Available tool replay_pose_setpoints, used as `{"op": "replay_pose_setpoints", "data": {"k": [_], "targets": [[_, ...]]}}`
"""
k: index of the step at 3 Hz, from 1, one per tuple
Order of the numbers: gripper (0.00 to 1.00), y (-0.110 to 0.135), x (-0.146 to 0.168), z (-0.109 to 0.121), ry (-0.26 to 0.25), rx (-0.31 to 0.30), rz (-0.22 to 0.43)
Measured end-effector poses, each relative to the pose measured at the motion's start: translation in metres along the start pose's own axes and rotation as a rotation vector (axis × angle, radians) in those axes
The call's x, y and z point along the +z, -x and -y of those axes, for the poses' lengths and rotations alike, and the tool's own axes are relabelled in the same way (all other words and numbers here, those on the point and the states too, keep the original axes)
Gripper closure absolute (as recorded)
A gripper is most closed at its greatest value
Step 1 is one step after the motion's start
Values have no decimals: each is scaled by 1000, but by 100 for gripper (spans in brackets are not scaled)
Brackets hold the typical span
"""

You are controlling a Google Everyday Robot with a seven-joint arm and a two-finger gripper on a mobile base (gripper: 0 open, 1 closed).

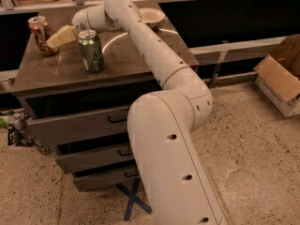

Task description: Place orange can into paper bowl

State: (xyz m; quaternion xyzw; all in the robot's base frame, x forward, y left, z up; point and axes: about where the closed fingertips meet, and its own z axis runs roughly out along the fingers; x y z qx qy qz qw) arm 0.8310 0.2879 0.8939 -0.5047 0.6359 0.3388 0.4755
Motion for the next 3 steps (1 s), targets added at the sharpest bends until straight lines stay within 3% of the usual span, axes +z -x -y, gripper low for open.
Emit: {"op": "replay_pose_setpoints", "data": {"k": [1, 2, 3], "targets": [[0, -3, 22, -14, 61, 29, 64], [0, 1, 36, -19, 78, 23, 103], [0, 5, 44, -19, 65, 22, 99]]}}
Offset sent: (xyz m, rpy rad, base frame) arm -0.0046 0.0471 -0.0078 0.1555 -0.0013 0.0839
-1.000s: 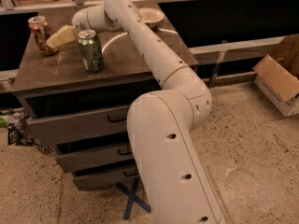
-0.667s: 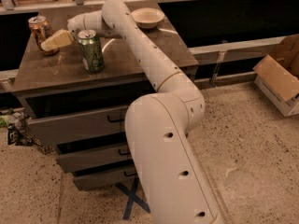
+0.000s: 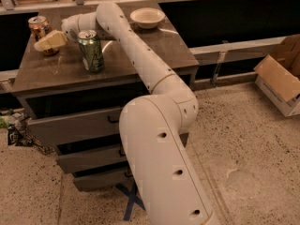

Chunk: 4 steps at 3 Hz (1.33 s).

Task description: Place orange can into paper bowl

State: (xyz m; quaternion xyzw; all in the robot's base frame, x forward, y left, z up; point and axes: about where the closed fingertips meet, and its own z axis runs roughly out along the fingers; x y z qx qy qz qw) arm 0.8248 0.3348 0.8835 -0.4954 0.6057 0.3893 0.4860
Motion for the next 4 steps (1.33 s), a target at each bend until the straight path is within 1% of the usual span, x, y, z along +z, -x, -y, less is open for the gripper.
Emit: {"op": "replay_pose_setpoints", "data": {"k": [1, 2, 3, 4], "targets": [[3, 1, 9, 1, -41, 36, -43], [24, -2, 14, 1, -47, 63, -51], [47, -2, 14, -2, -37, 67, -49], [70, 10, -4, 0, -33, 91, -20]]}}
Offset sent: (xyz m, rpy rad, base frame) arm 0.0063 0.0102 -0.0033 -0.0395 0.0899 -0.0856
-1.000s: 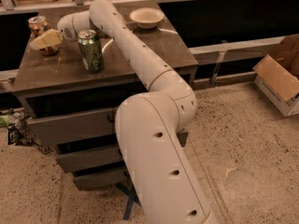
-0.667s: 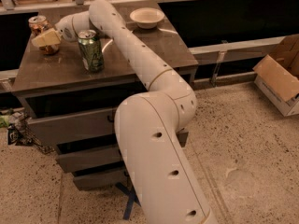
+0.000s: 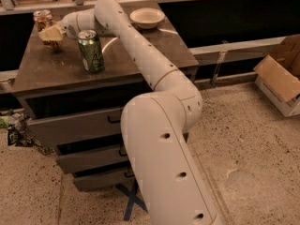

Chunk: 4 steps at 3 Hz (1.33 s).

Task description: Place orange can into paper bowl

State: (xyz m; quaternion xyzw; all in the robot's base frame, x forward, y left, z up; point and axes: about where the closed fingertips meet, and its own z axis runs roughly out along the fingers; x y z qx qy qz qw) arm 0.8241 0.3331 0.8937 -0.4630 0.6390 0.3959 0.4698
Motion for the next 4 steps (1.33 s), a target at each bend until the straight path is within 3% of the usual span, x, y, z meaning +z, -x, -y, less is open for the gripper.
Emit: {"op": "replay_pose_setpoints", "data": {"k": [1, 2, 3, 4], "targets": [[99, 25, -65, 27, -114, 43, 48], [100, 40, -135, 54, -292, 39, 72], [100, 61, -229, 77, -533, 9, 80], [100, 38, -326, 104, -696, 58, 108]]}}
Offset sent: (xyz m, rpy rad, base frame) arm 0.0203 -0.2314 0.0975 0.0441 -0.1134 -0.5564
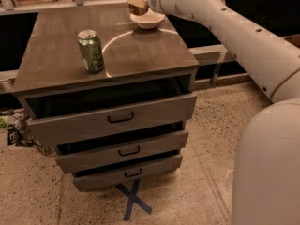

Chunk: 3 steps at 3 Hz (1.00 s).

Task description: Place orange can into paper bowl

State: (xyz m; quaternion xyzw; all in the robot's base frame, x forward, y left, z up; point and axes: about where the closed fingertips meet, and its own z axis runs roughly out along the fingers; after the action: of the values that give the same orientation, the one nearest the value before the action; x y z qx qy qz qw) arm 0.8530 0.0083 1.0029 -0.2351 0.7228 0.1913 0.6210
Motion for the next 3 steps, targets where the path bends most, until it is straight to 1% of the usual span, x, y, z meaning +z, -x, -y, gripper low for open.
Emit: {"op": "replay_pose_setpoints", "data": {"k": [1, 2, 3], "targets": [[100, 0, 0, 0, 0, 0, 0], [100, -1, 0, 6, -32, 3, 3], [100, -1, -7, 33, -129, 7, 22]]}}
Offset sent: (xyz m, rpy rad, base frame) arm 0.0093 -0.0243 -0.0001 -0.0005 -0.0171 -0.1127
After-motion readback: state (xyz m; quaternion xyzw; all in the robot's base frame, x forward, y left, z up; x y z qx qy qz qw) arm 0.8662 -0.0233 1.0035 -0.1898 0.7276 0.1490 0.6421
